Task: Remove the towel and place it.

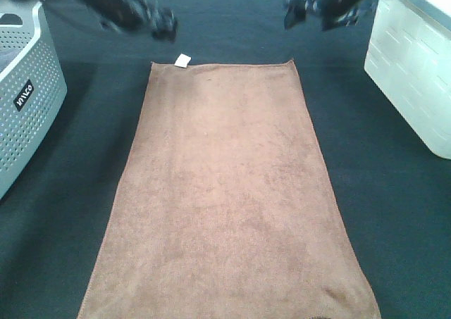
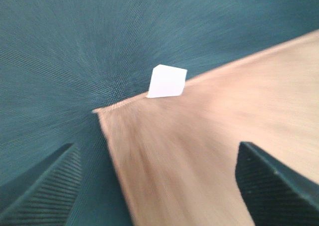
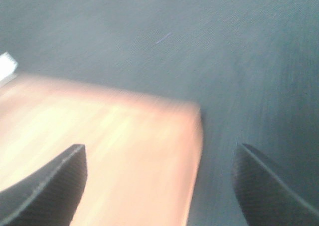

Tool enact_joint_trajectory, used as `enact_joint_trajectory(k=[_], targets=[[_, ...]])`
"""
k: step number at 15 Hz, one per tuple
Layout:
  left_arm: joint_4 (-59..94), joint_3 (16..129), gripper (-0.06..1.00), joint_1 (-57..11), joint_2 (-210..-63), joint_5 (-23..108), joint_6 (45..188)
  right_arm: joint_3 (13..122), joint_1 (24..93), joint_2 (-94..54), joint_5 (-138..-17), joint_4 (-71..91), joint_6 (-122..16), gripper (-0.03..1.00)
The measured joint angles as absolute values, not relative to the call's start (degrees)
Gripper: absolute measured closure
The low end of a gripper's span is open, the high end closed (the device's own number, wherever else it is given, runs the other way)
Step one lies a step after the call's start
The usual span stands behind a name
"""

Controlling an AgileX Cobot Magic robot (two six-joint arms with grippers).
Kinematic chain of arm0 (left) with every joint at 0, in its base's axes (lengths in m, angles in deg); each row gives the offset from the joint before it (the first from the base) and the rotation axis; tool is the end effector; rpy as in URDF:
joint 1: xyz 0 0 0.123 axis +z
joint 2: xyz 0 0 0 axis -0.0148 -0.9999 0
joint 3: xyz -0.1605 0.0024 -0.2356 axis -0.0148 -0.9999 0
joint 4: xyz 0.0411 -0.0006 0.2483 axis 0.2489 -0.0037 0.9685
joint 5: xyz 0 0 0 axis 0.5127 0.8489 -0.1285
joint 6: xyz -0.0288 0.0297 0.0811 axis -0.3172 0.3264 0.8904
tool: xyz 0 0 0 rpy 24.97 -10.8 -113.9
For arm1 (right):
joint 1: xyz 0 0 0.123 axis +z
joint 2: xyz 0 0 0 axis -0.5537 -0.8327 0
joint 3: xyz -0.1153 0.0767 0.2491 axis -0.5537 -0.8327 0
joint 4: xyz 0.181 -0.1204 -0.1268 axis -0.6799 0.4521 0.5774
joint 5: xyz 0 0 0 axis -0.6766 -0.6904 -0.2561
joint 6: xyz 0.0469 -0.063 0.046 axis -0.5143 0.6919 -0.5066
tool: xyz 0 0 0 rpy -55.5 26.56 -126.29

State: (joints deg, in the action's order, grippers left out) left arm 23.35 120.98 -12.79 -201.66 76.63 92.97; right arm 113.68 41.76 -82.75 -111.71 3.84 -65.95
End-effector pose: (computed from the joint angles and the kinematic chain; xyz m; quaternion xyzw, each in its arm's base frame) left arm 0.5368 -0.1380 0.2205 0.1630 0.9016 -0.0687 0.3948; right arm 0.5348 0.0923 0.2293 -0.0932 0.9223 0.1074 0.3594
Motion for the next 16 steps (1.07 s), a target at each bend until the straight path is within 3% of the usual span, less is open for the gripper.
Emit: enact_joint_trajectory(k=[3,6,9,12,14,16], targets=[[27.8,121.0,0.14,-10.7,-190.2,92.0,87.0,113.7,41.5,-72.2,-124.6,9.8,-70.8,0.22],[31.1,121.0,0.14,-1.8,-183.3,101.5,83.3,113.7,37.9,-64.4,-131.2,13.1,-72.6,0.22],[31.1,121.0,0.14,4.6,-178.7,107.6,85.2,113.7,36.4,-59.9,-137.4,16.4,-72.3,0.27],[30.3,115.8,0.14,5.3,-173.1,107.9,85.5,108.2,36.5,-54.2,-137.7,16.2,-74.2,0.28],[30.1,104.3,0.14,5.3,-164.7,107.8,85.5,98.0,36.5,-45.7,-137.7,16.1,-75.3,0.28],[30.1,85.1,0.14,5.3,-149.2,104.5,84.9,80.7,36.5,-30.3,-137.7,16.0,-77.3,0.28]])
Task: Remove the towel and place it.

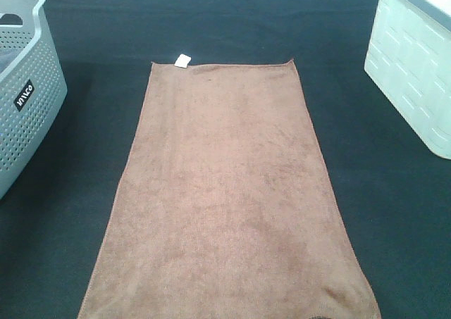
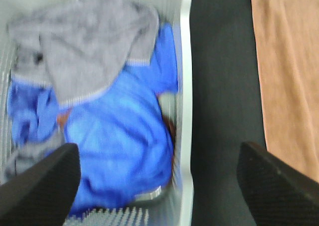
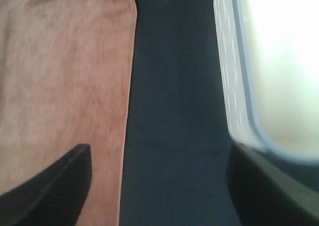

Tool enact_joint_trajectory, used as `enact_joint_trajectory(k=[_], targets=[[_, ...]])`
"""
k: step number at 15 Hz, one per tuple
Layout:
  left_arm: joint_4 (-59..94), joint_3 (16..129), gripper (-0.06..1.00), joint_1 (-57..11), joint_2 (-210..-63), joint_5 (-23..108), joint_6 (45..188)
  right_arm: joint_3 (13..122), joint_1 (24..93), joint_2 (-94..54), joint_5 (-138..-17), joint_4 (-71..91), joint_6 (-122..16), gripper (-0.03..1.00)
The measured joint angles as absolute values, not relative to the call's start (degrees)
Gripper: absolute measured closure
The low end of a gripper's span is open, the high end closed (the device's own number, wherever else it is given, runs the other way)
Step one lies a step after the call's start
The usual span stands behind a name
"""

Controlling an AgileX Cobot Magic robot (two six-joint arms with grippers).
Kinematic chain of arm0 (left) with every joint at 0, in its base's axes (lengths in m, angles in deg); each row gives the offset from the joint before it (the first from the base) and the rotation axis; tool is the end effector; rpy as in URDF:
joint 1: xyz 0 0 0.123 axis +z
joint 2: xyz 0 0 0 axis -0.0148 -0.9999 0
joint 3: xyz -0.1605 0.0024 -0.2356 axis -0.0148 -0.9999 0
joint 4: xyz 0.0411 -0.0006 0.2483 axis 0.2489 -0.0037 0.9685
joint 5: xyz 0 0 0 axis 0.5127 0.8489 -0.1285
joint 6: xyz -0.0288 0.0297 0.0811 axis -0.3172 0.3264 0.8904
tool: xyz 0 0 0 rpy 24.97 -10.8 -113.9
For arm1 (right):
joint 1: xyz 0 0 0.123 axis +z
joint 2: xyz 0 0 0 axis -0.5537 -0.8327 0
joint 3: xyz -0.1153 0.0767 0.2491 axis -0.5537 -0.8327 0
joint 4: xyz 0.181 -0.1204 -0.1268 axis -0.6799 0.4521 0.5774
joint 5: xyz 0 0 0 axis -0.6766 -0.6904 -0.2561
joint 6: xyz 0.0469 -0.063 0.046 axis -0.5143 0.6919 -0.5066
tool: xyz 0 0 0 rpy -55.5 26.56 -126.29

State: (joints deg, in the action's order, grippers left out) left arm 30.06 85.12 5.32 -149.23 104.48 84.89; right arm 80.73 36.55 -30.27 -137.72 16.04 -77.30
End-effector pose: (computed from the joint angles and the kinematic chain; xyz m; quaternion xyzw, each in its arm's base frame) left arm 0.3107 0.0229 0.4049 -0.0148 0.9522 0.0105 0.3050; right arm 0.2946 0.0184 0.4210 -0.0129 0.9514 0.0308 0.3061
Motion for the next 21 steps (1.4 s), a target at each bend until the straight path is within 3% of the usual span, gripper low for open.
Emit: enact_joint_trajectory(k=[2,3,4,5,6,12,21], targets=[[30.1,71.4,0.14,5.3,-135.8,100.4,84.4,68.4,36.5,-17.5,-138.1,15.8,-77.3,0.28],[30.1,71.4,0.14,5.3,-135.8,100.4,84.4,68.4,36.5,-17.5,-138.1,15.8,-77.3,0.28],[30.3,61.3,0.14,5.3,-123.3,98.7,84.4,58.7,36.5,-6.5,-138.2,15.8,-77.3,0.28],[30.3,61.3,0.14,5.3,-123.3,98.7,84.4,58.7,36.5,-6.5,-138.2,15.8,-77.3,0.28],[30.3,53.4,0.14,5.3,-112.1,98.6,84.3,52.1,36.5,3.6,-138.3,15.8,-77.4,0.28],[32.7,38.2,0.14,5.3,-88.5,98.6,84.3,37.2,36.5,26.3,-137.4,15.8,-77.9,0.28],[31.1,23.8,0.14,5.3,-68.1,100.2,85.4,21.8,36.5,48.2,-132.1,15.5,-74.0,0.28]])
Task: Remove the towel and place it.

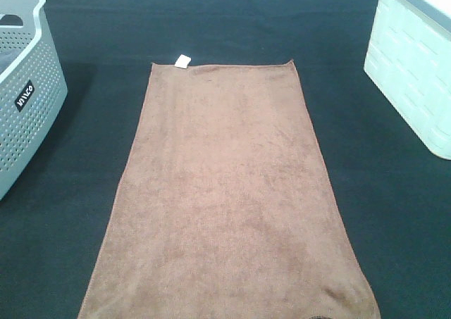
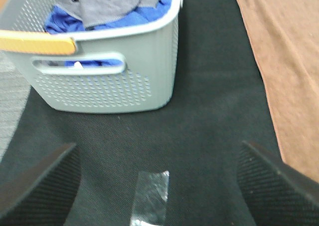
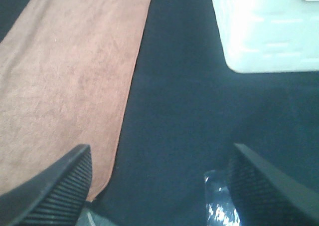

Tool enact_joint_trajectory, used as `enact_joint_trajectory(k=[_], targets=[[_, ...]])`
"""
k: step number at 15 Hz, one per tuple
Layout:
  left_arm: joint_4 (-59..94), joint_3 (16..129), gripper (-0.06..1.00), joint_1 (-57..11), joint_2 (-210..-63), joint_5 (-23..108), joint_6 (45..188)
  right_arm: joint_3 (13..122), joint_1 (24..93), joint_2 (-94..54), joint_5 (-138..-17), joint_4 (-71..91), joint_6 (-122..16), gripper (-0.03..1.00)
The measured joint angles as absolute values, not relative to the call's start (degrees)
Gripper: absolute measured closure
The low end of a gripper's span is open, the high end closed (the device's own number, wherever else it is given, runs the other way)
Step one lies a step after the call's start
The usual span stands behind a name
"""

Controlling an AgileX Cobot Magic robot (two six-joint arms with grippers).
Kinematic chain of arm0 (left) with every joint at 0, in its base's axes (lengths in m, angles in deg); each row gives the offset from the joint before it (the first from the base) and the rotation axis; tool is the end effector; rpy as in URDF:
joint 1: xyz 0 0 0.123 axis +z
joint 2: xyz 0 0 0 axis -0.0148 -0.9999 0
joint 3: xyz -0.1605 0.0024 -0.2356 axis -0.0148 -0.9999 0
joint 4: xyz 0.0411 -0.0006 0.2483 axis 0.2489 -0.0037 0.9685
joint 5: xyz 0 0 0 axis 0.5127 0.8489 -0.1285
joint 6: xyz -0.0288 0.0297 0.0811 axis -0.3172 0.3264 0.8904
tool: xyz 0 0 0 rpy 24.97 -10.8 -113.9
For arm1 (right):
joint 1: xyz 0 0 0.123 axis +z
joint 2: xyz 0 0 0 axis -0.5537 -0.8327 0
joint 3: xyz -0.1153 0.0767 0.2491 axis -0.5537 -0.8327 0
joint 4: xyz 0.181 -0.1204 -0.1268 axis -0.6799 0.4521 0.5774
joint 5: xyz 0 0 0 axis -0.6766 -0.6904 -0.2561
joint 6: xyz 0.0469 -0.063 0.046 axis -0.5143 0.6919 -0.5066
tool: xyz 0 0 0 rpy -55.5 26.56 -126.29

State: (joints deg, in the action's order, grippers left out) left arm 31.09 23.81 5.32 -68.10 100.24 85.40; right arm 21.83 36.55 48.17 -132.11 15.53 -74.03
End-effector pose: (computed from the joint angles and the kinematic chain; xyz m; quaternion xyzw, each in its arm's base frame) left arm 0.0028 0.0003 0.2869 -0.0088 0.8678 0.0338 0.4957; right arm -0.0052 0.0037 0.3026 -0.0389 0.8609 0.0280 0.5065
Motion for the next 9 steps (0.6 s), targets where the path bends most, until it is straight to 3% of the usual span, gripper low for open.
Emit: enact_joint_trajectory(k=[9], targets=[[26.3,21.6,0.14,5.3,-63.2,98.7,85.9,15.8,36.5,53.4,-128.7,15.4,-72.1,0.28]])
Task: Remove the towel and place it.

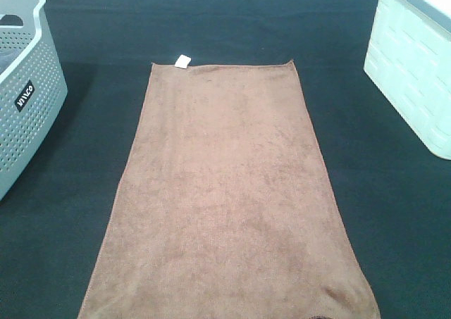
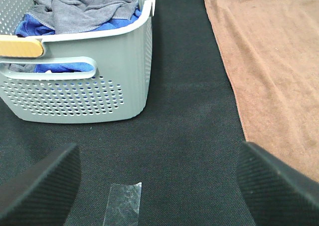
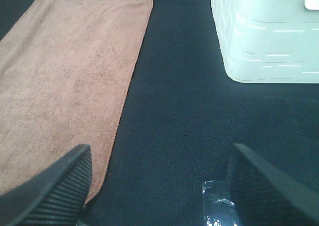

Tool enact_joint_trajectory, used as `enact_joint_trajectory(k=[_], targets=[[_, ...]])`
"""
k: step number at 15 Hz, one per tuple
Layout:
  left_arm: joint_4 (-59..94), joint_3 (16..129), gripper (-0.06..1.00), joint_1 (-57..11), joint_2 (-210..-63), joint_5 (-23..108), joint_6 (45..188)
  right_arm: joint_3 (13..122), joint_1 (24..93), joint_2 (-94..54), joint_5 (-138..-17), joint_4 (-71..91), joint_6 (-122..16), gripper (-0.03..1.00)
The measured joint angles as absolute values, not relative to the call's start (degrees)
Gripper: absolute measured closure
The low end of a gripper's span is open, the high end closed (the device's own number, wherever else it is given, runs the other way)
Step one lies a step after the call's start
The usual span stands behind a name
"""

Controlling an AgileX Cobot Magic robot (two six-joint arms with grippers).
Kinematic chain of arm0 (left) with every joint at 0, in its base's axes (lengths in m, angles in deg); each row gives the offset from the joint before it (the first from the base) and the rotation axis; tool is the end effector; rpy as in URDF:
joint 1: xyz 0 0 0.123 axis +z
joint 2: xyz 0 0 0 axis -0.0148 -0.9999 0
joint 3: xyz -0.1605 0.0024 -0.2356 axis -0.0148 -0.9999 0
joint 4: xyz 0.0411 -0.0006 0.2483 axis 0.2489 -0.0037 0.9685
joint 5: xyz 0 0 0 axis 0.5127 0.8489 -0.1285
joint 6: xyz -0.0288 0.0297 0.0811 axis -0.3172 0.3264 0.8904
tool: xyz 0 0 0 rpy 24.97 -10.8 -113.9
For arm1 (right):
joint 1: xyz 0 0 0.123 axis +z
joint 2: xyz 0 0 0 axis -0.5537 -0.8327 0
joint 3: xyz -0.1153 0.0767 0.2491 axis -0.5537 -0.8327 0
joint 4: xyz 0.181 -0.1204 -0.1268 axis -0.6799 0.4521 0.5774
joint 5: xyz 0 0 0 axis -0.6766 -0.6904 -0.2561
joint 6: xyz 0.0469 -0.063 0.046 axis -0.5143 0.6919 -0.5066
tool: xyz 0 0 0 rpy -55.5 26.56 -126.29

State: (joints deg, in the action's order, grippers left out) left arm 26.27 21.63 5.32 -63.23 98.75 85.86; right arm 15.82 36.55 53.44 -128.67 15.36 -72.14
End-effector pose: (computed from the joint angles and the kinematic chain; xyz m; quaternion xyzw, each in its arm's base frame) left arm -0.0051 -0.0070 0.2785 -0.0037 0.8484 -0.0039 0.5294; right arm -0.0058 0.0038 0.2780 -0.0516 0.8480 0.0210 0.5271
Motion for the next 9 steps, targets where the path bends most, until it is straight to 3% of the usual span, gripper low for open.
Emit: enact_joint_trajectory(k=[9], targets=[[26.6,21.6,0.14,5.3,-63.2,98.7,85.6,15.8,36.5,53.4,-128.7,15.3,-72.1,0.28]])
